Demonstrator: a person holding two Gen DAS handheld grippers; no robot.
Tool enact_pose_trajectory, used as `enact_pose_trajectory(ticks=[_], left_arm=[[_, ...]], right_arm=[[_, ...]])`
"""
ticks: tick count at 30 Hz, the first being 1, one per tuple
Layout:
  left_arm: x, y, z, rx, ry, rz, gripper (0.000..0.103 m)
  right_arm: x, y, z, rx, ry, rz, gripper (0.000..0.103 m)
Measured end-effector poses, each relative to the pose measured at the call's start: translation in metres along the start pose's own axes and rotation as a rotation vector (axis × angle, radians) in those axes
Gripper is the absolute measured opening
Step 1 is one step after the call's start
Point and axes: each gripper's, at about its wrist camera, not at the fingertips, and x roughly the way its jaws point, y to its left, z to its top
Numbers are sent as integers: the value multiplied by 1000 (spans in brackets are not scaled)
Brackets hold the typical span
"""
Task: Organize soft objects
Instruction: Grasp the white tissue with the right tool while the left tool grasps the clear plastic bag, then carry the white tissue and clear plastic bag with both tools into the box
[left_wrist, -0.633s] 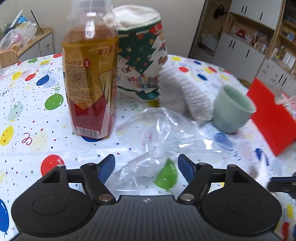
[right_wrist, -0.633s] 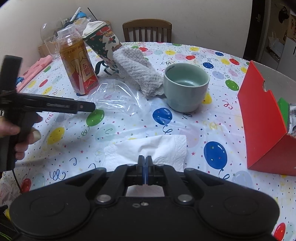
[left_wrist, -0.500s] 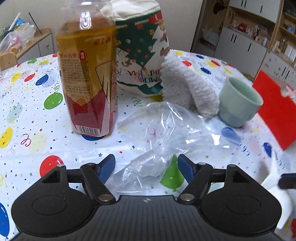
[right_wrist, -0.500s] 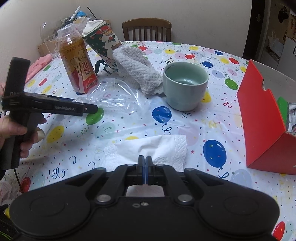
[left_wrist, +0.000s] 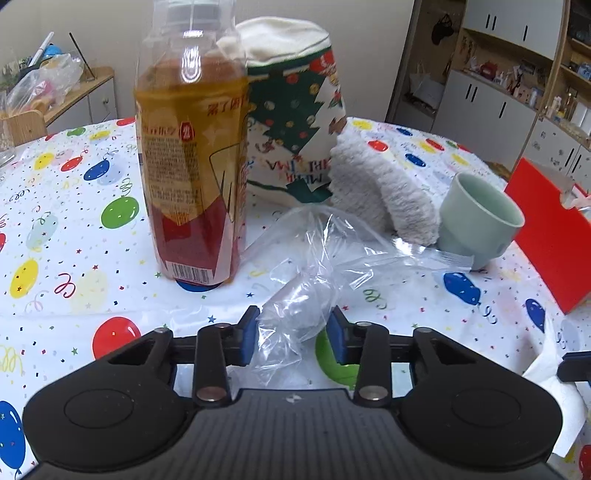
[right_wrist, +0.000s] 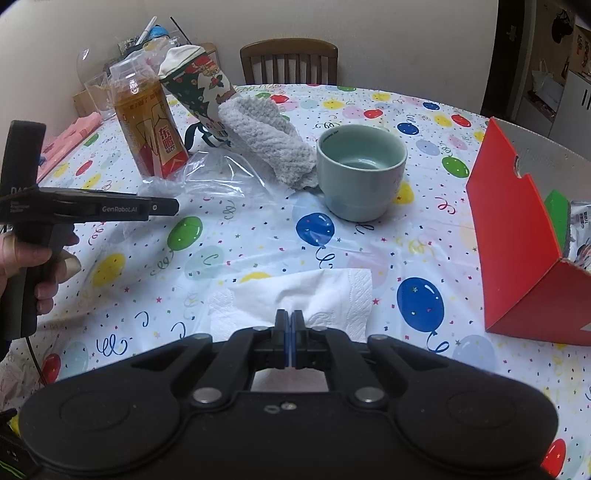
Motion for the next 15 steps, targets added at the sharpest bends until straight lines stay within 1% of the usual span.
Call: enact_pose_trajectory(ticks=[8, 15], left_arm=[[-21, -3, 0, -54, -31, -18, 34], [-41, -11, 3, -90, -57, -4, 34]], right_arm=[[-20, -13, 0, 22, -40, 11, 1], [-48, -30, 2, 48, -97, 30, 1]])
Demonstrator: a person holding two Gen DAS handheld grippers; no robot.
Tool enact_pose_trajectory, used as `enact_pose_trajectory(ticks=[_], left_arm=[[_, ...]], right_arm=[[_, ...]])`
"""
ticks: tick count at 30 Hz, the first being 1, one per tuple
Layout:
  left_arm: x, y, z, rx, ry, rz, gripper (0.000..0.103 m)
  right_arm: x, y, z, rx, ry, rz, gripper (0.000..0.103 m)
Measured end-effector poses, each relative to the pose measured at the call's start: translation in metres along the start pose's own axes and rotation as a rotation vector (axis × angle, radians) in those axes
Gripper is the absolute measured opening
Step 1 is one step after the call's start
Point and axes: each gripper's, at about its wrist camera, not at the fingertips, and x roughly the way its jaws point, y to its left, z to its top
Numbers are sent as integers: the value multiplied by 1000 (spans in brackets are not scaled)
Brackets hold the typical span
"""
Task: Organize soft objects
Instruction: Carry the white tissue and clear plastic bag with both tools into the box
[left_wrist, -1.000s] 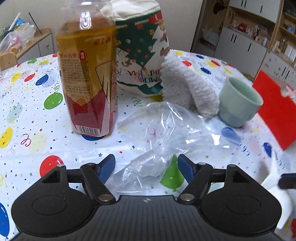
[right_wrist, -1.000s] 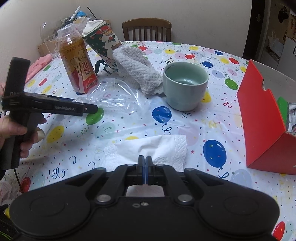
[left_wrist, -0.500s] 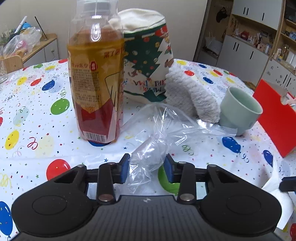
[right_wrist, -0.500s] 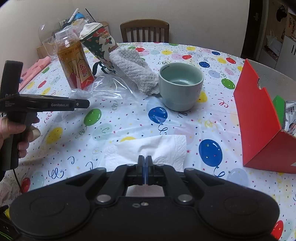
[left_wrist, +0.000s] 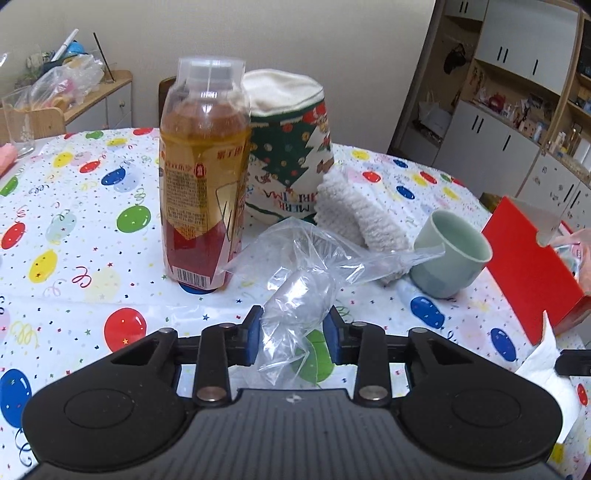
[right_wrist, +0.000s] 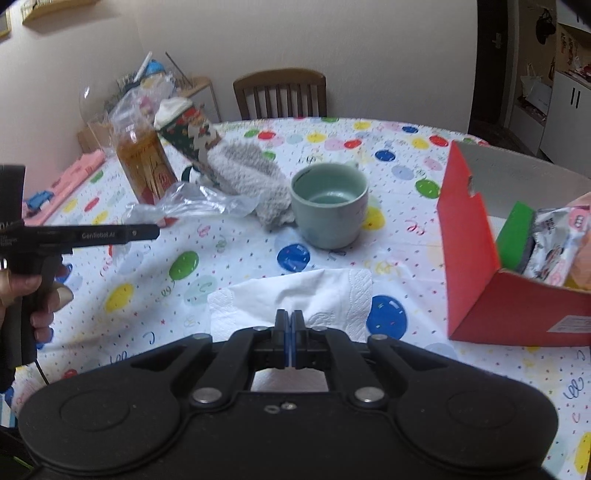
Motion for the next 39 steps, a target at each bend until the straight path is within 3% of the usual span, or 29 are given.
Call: enact_pose_trajectory(ticks=[8, 19, 29, 39], left_arm=[[-31, -29, 9, -12, -55, -20, 34], [-52, -104, 31, 21, -111, -123, 34], [-39, -195, 48, 114, -117, -224, 34], [-5, -283, 59, 207, -66, -288, 34]], right_arm=[[-35, -27, 15, 22, -96, 18, 1], [-74, -87, 33, 76, -213, 1, 1], [-100, -156, 34, 118, -285, -80, 1], [-104, -216, 24, 151, -284, -148, 1]])
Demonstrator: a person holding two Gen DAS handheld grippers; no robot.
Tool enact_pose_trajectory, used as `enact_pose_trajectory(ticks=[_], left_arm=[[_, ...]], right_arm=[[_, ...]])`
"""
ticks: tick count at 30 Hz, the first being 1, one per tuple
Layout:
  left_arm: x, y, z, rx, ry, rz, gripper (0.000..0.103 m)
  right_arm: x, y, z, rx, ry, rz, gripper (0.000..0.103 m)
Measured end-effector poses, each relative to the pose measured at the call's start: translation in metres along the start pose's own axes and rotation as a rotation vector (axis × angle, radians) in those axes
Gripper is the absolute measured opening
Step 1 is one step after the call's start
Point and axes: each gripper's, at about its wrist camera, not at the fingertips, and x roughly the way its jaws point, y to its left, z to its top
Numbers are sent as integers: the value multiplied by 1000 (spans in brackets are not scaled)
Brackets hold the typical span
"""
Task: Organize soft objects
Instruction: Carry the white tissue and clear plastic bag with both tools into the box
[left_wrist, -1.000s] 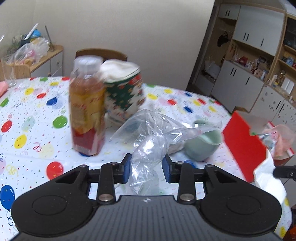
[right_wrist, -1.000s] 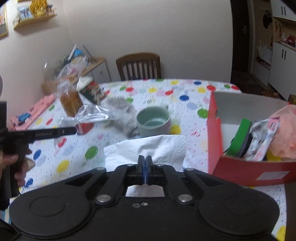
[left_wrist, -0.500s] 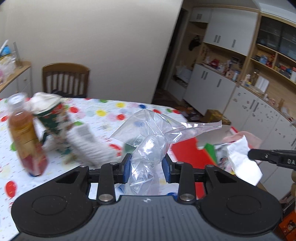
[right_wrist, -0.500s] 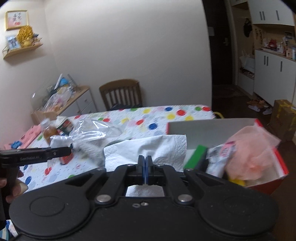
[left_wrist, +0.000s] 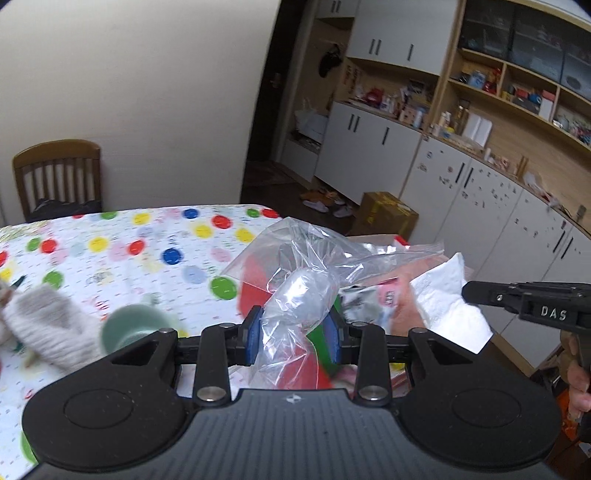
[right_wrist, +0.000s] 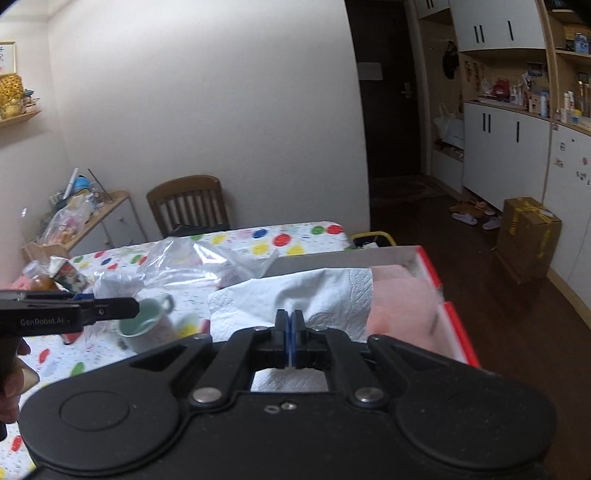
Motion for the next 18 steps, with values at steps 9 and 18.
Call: enact_pose_trajectory(ticks=[9, 18], left_arm=[[55, -39, 14, 45, 46, 7, 34], [108, -56, 16, 56, 124, 39, 34]], right_arm=[[16, -34, -4, -26, 31, -45, 1], [47, -47, -15, -49, 110, -48, 1]])
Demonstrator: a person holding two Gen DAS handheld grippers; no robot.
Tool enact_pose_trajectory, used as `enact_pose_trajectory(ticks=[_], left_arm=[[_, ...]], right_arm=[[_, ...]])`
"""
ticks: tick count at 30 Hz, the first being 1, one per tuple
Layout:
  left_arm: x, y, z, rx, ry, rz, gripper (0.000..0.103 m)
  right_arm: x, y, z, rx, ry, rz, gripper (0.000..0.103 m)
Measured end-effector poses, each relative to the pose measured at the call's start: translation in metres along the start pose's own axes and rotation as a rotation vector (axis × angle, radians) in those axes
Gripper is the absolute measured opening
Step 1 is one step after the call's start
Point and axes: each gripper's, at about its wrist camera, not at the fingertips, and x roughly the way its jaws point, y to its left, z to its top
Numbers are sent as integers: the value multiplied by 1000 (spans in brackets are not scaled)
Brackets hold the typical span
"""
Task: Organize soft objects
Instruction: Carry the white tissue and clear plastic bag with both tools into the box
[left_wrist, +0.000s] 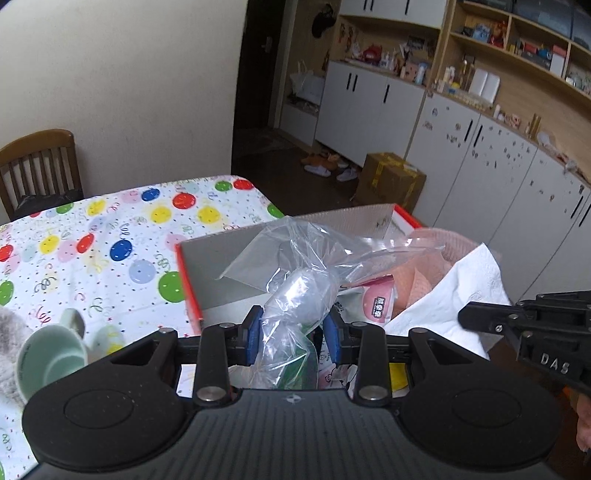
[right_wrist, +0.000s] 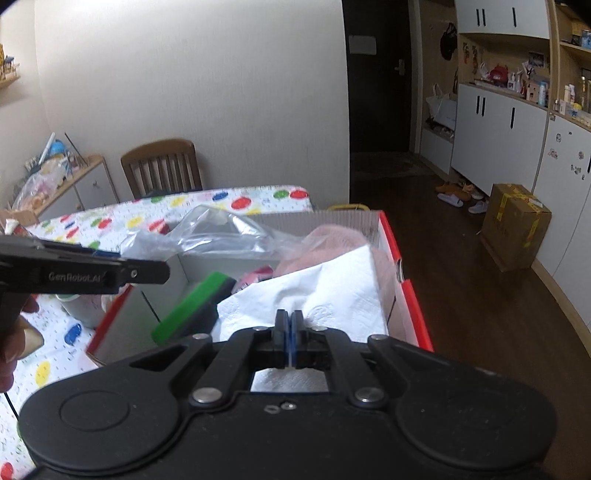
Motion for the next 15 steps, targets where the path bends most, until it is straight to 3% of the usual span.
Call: enact_pose_trajectory(ticks=[15], left_arm=[[48, -21, 0, 75, 132, 28, 34]], right_arm=[[24, -9, 0, -19, 101, 41, 1]])
